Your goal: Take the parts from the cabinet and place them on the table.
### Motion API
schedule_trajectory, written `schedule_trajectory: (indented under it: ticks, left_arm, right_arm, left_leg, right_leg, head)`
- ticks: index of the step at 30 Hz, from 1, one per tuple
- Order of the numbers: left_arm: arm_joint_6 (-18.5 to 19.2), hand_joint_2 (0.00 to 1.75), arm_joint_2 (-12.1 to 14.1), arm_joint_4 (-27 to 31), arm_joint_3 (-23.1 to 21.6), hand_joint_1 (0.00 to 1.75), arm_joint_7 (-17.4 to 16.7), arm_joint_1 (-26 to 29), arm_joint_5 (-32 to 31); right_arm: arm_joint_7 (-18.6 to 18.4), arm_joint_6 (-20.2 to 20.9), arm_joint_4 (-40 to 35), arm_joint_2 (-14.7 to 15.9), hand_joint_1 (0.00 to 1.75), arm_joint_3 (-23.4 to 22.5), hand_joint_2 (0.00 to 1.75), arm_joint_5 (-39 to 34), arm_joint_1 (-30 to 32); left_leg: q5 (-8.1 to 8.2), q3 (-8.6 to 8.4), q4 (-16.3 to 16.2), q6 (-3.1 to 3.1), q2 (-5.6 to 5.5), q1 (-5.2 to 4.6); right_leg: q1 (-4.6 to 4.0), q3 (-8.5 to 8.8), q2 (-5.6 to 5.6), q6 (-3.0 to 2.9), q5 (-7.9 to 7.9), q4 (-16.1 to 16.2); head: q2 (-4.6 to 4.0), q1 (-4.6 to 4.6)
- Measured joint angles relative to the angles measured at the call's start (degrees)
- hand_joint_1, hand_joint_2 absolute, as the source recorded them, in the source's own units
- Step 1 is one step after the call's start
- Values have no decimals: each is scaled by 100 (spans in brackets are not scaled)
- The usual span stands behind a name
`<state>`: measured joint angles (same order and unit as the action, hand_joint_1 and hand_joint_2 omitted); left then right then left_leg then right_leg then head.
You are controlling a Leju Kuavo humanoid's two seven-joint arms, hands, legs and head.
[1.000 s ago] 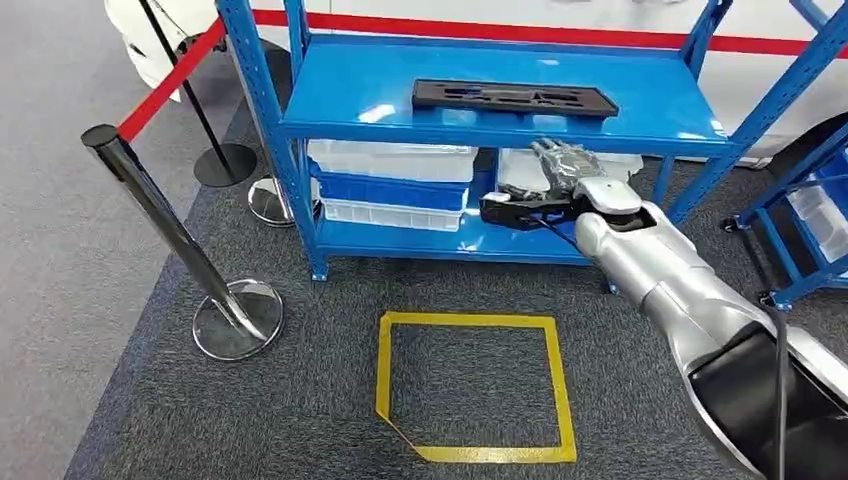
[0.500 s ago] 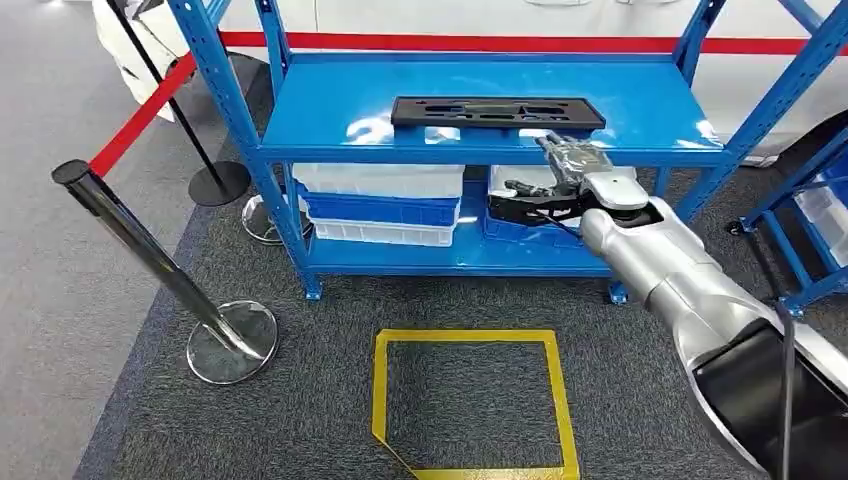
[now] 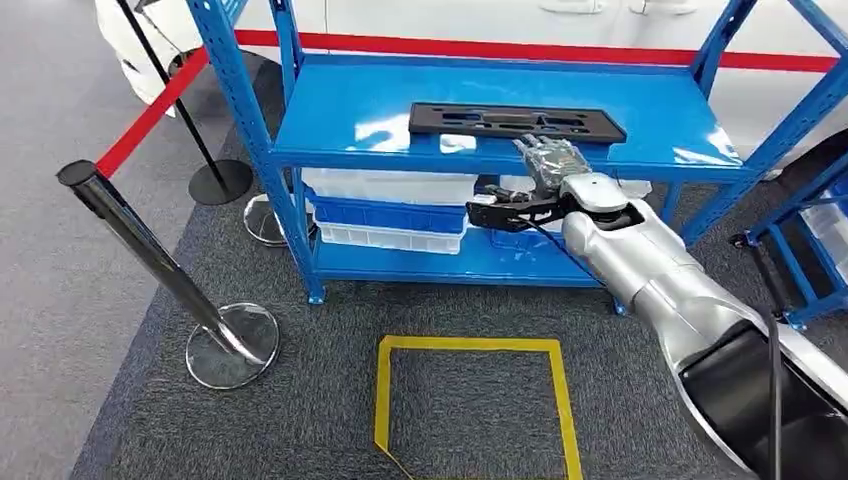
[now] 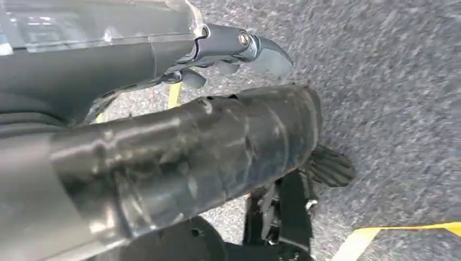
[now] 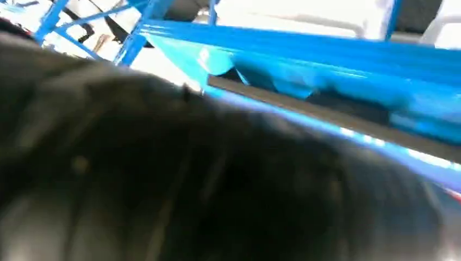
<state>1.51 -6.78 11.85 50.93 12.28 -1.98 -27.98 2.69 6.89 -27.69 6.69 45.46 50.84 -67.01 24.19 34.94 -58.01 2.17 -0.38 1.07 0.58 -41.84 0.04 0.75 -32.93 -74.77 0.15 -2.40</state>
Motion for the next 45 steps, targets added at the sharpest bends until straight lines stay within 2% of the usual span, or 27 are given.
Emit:
schedule_trajectory:
  ticks: [1, 2, 3, 5, 7, 9, 11, 12, 15, 16, 17, 18, 20, 22, 25, 27, 28, 31, 32, 33, 34, 36, 38, 39, 42, 43, 45]
  left_arm:
    - [0, 0, 2, 0, 0, 0, -2, 0, -11]
    - [0, 0, 2, 0, 0, 0, -4, 0, -24]
    - [2, 0, 2, 0, 2, 0, -7, 0, -39]
    - [4, 0, 0, 0, 4, 0, -11, 5, -57]
    - [7, 0, -7, 0, 9, 0, -13, -23, -59]
    - [15, 0, -7, 0, 11, 0, -13, -33, -59]
    - [20, 0, -4, 0, 15, 0, 0, -38, -68]
    - [20, 0, -7, 0, 20, 0, 18, -27, -74]
    - [17, 0, -7, 2, 57, 0, 59, -28, -57]
    - [15, 0, -4, 2, 76, 0, 63, -31, -55]
    - [15, 0, -2, 2, 92, 0, 66, -32, -57]
    - [15, 0, -2, 2, 101, 0, 66, -31, -57]
    - [15, 0, -2, 2, 122, 0, 59, -25, -70]
    - [13, 0, 2, 2, 161, 0, 44, -18, -76]
    - [11, 0, 4, 0, 201, 0, 20, -29, -98]
    - [13, 0, 2, 0, 210, 0, 7, -15, -168]
    - [15, 0, 4, 0, 212, 0, -6, -10, -210]
    - [22, 0, 11, 0, 221, 0, -11, -21, -247]
    - [22, 0, 11, 0, 225, 0, -11, -22, -251]
    - [26, 0, 11, 0, 229, 0, -9, -18, -254]
    - [28, 0, 11, 0, 232, 0, -11, -11, -256]
    - [33, 0, 9, 0, 234, 0, -13, 7, -256]
    - [35, 0, -15, -2, 238, 0, -13, -17, -258]
    - [35, 0, -13, -4, 238, 0, -13, -37, -260]
    - [35, 0, -4, -2, 245, 0, -4, -37, -282]
    - [35, 0, -7, -2, 247, 0, -2, -32, -284]
    - [37, 0, -7, -2, 249, 0, -4, -45, -297]
  right_arm:
    - [37, 35, -11, -35, 0, 2, 0, 20, 38]
    - [72, 63, -35, -72, 0, 7, 0, 41, 71]
    - [89, 102, -74, -100, 0, 13, 0, 66, 84]
    - [94, 129, -151, -140, 0, 15, 0, 83, 83]
    - [107, 146, -173, -203, 0, 17, 0, 83, 76]
    - [109, 153, -208, -214, 0, 20, 0, 85, 107]
    - [113, 159, -276, -282, 0, 22, 0, 103, 113]
    - [124, 170, -286, -284, 0, 22, 0, 112, 105]
    - [120, 229, -302, -393, 0, 85, 0, 159, 127]
    - [116, 238, -306, -424, 0, 122, 0, 173, 154]
    - [109, 247, -317, -439, 0, 127, 0, 179, 184]
    - [96, 260, -341, -448, 0, 153, 0, 179, 193]
    - [85, 273, -356, -452, 0, 164, 0, 173, 183]
    - [70, 288, -372, -450, 0, 177, 0, 157, 164]
    - [59, 295, -400, -450, 0, 216, 0, 111, 165]
    - [65, 339, -435, -439, 0, 216, 0, 48, 162]
    - [78, 367, -435, -435, 0, 216, 0, 16, 141]
    - [94, 395, -435, -426, 0, 221, 0, -4, 192]
    - [94, 395, -435, -422, 0, 223, 0, -4, 220]
    - [94, 395, -435, -420, 0, 234, 0, -4, 231]
    - [94, 396, -435, -418, 0, 249, 0, -4, 228]
    - [94, 396, -435, -400, 0, 262, 0, -4, 215]
    - [94, 415, -437, -389, 0, 293, 0, -4, 203]
    - [94, 413, -446, -387, 0, 304, 0, -7, 209]
    - [54, 413, -459, -380, 0, 321, 0, -9, 183]
    - [37, 415, -457, -382, 0, 321, 0, -7, 146]
    - [37, 424, -459, -389, 0, 321, 0, -9, 134]
  left_leg:
    - [23, -18, -5, -6, -9, 0]
    - [50, -46, -13, -11, -13, 0]
    - [85, -79, -25, -29, -13, 0]
    - [158, -154, -37, -67, -10, 0]
    - [179, -124, -56, -123, -7, -25]
    - [179, -123, -6, -179, -10, -4]
    - [244, -151, -32, -249, 3, 6]
    - [346, -80, -238, -253, 12, -10]
    - [834, 627, -1531, -273, 10, 1]
    - [876, 833, -1831, -280, 10, 1]
    - [750, 903, -1828, -276, 11, 0]
    - [475, 799, -1505, -259, 11, 0]
    - [-99, 352, -505, -214, 15, 0]
    - [-53, 136, -69, -169, 22, -44]
    - [-17, 114, -48, -98, 12, -36]
    - [5, -22, 16, -39, 9, -4]
    - [26, -52, 24, -8, 11, -3]
    - [121, -129, 18, 12, 3, -5]
    - [162, -177, 15, 9, -10, -5]
    - [210, -246, 12, 4, -20, -5]
    - [270, -328, 11, -4, -25, -10]
    - [391, -472, 22, -34, -22, -21]
    - [434, -466, 44, -105, -30, -9]
    - [451, -524, 48, -147, -20, -5]
    - [492, -561, -179, -215, 13, -3]
    - [537, -400, -496, -225, 8, -4]
    - [830, 147, -1310, -272, 9, 13]
  right_leg:
    - [17, -142, -1, 11, 21, -164]
    - [30, -150, -4, 16, 179, -66]
    - [34, -35, -4, 8, 453, 276]
    - [28, 403, -3, -43, 1059, 1322]
    - [-38, 522, 1, -72, 959, 1587]
    - [-62, 509, 3, -110, 929, 1555]
    - [17, 621, -7, -177, 944, 1670]
    - [11, 672, 2, -232, 917, 1702]
    - [-17, 749, -3, -304, 845, 1698]
    - [-25, 771, 5, -308, 819, 1690]
    - [-32, 810, 10, -302, 782, 1677]
    - [-35, 859, 13, -292, 735, 1658]
    - [-37, 962, 10, -261, 634, 1623]
    - [-87, 962, 12, -189, 548, 1576]
    - [-85, 1009, 11, -114, 578, 1592]
    - [-56, 939, 8, -56, 498, 1387]
    - [-50, 773, 3, -26, 380, 1090]
    - [-16, -19, 2, 38, -49, -82]
    - [-12, -134, 0, 34, 2, -135]
    - [-5, -122, 0, 28, 184, 46]
    - [-5, 0, 1, 13, 482, 450]
    - [-44, 311, -3, -103, 1251, 1475]
    - [-126, 350, -8, -172, 1075, 1657]
    - [-137, 353, 2, -189, 1145, 1637]
    - [-82, 607, 15, -275, 1046, 1735]
    - [-66, 661, 13, -328, 1011, 1739]
    - [-76, 734, 26, -350, 927, 1739]
  head:
    - [0, 2]
    - [0, 2]
    - [0, 0]
    - [-2, 2]
    - [0, 7]
    - [0, 7]
    - [0, 4]
    - [-2, 7]
    - [-2, -2]
    - [0, -7]
    - [0, -4]
    - [0, -4]
    - [0, -4]
    - [0, -3]
    - [0, 7]
    - [-2, 9]
    - [0, 11]
    - [0, 11]
    - [0, 11]
    - [0, 11]
    - [0, 11]
    - [-2, 11]
    - [0, 16]
    - [0, 11]
    - [0, 15]
    - [0, 7]
    - [0, 9]
